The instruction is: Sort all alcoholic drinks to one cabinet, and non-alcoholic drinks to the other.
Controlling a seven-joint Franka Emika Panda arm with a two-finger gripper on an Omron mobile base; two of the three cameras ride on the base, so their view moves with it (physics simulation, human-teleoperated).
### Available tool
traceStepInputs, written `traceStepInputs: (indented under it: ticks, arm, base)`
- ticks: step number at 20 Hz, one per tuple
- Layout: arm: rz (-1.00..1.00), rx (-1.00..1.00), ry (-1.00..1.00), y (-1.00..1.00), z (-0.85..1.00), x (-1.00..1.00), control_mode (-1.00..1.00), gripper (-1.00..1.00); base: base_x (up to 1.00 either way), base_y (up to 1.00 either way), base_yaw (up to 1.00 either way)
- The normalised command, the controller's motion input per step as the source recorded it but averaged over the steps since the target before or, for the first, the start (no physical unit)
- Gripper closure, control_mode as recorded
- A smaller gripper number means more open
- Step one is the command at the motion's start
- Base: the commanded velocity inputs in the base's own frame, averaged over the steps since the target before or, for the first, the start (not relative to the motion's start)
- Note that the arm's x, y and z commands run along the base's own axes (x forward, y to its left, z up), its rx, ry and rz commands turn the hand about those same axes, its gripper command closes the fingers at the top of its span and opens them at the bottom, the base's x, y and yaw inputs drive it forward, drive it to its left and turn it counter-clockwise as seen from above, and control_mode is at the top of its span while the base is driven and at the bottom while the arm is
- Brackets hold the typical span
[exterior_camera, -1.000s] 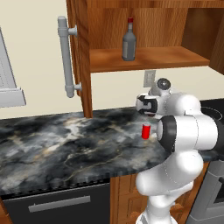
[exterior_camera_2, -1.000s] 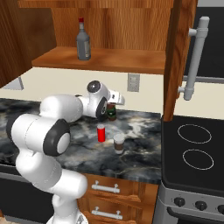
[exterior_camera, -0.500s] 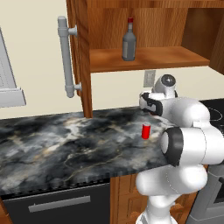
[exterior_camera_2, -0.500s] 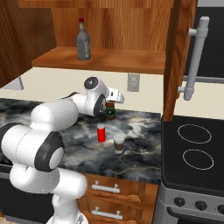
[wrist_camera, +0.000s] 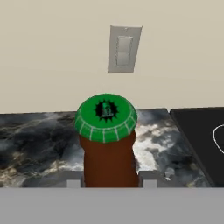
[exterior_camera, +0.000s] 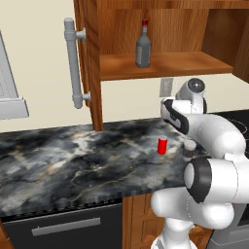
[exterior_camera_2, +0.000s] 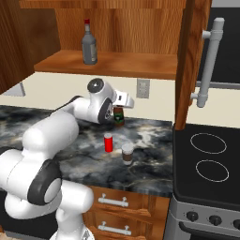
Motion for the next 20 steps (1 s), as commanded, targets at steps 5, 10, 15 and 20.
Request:
traceStepInputs:
  ticks: [5,10,15,20]
  arm:
    - [0.0,0.0,-0.04,-0.1,0.37,-0.31,-1.0,1.0]
    - [0.0,0.0,-0.05,-0.08,0.36,-0.3,-1.0,1.0]
    - [0.0,0.0,-0.06,-0.04,0.39,-0.31,-1.0,1.0]
    - [0.0,0.0,-0.07,-0.03,0.43,-0.27,-1.0,1.0]
  base:
    - [0.0,0.0,0.0]
    - [0.0,0.0,0.0]
    - [0.0,0.0,0.0]
    - [0.0,0.0,0.0]
